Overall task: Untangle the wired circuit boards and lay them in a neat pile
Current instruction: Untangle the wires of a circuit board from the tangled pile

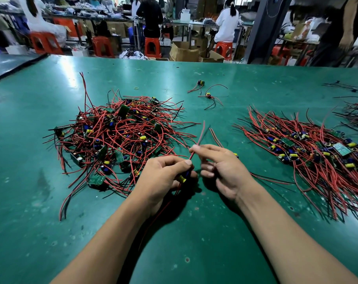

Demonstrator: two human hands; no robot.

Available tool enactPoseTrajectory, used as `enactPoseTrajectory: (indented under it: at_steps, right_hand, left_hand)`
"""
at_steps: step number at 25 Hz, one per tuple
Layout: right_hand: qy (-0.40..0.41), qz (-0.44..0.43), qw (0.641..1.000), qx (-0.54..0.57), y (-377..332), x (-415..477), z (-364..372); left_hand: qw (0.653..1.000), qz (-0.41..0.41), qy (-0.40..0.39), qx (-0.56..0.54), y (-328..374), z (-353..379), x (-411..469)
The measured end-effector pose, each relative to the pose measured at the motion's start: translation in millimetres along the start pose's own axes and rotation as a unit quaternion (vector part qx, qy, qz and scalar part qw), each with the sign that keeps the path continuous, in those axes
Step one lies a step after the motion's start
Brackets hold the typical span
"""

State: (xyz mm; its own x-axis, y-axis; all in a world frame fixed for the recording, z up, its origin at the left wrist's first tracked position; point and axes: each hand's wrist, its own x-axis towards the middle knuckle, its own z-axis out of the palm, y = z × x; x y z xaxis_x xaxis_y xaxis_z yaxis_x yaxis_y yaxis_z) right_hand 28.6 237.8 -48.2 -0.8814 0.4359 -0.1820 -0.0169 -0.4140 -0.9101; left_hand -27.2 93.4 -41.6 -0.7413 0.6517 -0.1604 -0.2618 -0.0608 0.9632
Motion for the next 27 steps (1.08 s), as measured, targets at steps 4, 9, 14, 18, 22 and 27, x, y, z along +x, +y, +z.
enactPoseTrajectory:
  at_steps: [4,9,14,18,22,27]
  right_hand:
    - [0.080,0.004,0.987,0.141,-11,6,-10]
    - [0.104,0.018,0.968,0.228,-18,7,-15]
    - [0.041,0.094,0.932,0.348,-22,5,-22]
    - [0.018,0.085,0.950,0.299,-21,2,-21]
    - [0.015,0.077,0.974,0.211,-18,2,-19]
    - [0.048,0.037,0.986,0.156,-14,2,-15]
  left_hand:
    - [1.000,-0.005,-0.020,0.015,-1,1,0]
    - [0.999,-0.014,-0.030,0.017,-3,-2,1]
    - [0.999,-0.010,-0.037,0.013,-6,-3,3]
    - [1.000,-0.006,-0.018,-0.005,-7,-2,5]
    - [0.999,-0.004,0.002,-0.041,-4,3,6]
    - [0.993,-0.059,0.005,-0.106,1,1,11]
